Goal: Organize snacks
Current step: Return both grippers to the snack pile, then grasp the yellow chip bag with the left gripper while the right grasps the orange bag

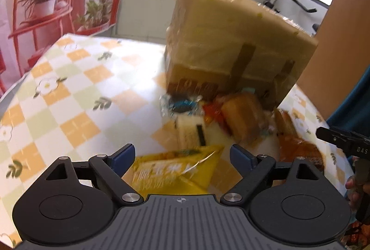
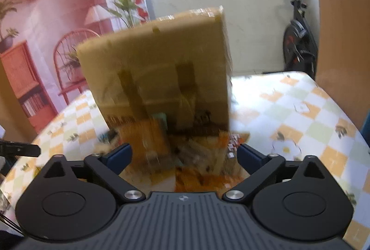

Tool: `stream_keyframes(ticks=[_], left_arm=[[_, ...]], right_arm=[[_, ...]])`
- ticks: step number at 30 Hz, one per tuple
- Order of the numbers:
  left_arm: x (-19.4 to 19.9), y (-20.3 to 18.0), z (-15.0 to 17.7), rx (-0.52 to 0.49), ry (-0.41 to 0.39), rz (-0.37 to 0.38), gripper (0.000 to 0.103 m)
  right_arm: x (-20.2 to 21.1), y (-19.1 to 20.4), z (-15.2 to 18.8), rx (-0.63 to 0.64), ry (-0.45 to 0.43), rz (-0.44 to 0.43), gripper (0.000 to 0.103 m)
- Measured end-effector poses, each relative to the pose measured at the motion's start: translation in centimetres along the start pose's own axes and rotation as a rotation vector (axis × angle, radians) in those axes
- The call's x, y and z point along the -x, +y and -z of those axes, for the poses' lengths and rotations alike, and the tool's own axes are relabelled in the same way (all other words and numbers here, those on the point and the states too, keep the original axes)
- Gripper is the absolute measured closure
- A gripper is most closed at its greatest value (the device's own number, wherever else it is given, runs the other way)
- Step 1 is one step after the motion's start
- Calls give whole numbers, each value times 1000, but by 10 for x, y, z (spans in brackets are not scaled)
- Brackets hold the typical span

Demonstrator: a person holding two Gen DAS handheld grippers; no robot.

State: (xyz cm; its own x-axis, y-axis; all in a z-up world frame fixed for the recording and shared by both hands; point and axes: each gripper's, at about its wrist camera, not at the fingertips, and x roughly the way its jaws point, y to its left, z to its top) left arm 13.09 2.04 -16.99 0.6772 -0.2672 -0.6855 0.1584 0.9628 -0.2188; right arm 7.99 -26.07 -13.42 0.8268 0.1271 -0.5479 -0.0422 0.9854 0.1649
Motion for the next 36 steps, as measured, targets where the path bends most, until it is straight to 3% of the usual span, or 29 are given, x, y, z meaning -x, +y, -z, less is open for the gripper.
stream_keyframes(ticks=[9,13,21,24,36], left_arm=[[-21,5,22,24,70,-39,11],[-26,5,27,30,78,-25,8],[-42,-3,34,25,111,6,4],[-49,-8,41,4,146,-20,4],[-45,-2,45,45,120,-30,7]], right_arm=[[-12,7,28,0,59,79,0],[-20,6,37,-25,78,75,0],[-28,0,39,-44,90,152,0],[-30,-5,41,-56,104,175,0],[-28,-14,45,-93,138,171,0]])
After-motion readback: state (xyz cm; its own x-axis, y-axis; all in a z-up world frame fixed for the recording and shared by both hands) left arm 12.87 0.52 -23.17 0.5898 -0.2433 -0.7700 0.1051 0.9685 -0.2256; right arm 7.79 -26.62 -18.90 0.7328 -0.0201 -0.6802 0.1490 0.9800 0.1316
